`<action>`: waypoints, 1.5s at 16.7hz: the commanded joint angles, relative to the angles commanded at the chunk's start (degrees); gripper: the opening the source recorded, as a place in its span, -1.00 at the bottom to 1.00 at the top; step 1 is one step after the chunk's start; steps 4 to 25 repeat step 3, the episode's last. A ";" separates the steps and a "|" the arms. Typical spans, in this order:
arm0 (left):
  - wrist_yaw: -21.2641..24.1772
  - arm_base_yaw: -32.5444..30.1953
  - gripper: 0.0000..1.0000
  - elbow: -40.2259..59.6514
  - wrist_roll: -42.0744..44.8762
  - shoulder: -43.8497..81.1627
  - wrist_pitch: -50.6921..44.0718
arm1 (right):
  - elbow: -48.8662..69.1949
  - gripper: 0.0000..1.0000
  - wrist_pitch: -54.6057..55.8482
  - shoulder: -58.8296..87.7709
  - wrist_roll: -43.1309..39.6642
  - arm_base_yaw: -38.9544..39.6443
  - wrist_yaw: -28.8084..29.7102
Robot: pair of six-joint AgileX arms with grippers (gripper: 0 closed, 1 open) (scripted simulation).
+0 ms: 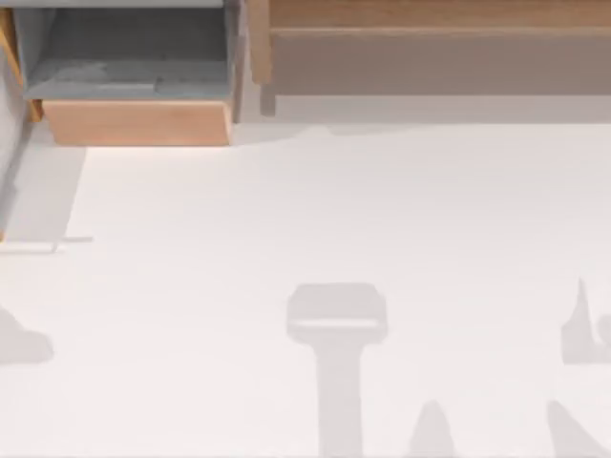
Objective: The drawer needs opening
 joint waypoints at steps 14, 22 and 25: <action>0.00 0.00 1.00 0.00 0.00 0.00 0.00 | 0.00 1.00 0.00 0.00 0.00 0.00 0.00; 0.00 0.00 1.00 0.00 0.00 0.00 0.00 | 0.00 1.00 0.00 0.00 0.00 0.00 0.00; 0.00 0.00 1.00 0.00 0.00 0.00 0.00 | 0.00 1.00 0.00 0.00 0.00 0.00 0.00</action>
